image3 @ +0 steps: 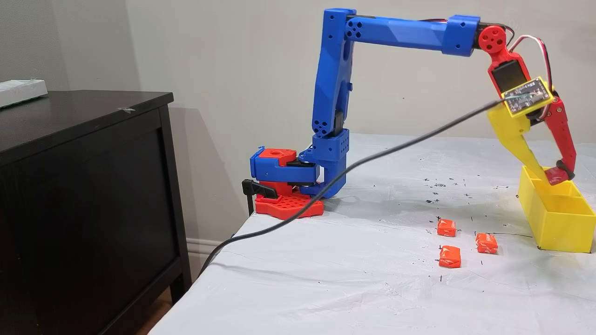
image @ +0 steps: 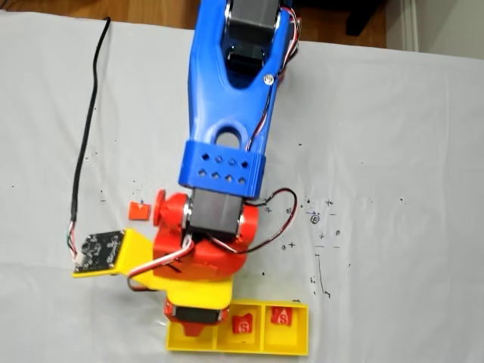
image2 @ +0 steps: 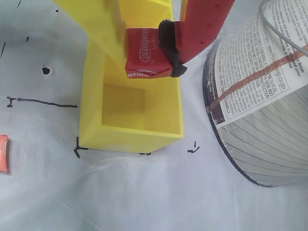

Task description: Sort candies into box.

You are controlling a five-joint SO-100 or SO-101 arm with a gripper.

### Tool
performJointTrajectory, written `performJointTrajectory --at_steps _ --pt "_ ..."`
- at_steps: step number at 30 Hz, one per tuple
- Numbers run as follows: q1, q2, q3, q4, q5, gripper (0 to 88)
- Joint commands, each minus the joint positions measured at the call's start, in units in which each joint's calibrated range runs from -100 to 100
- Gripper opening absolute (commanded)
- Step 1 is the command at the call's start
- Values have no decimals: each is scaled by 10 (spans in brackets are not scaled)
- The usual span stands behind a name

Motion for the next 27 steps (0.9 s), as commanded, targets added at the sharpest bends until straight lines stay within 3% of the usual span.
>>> performJointTrajectory --at_steps 1,19,23,27 --pt "-5 4 -76 -3 2 2" --pt "-8 51 -117 19 5 10" --pt "-8 56 -124 27 4 213" --pt "-7 57 -126 39 8 279"
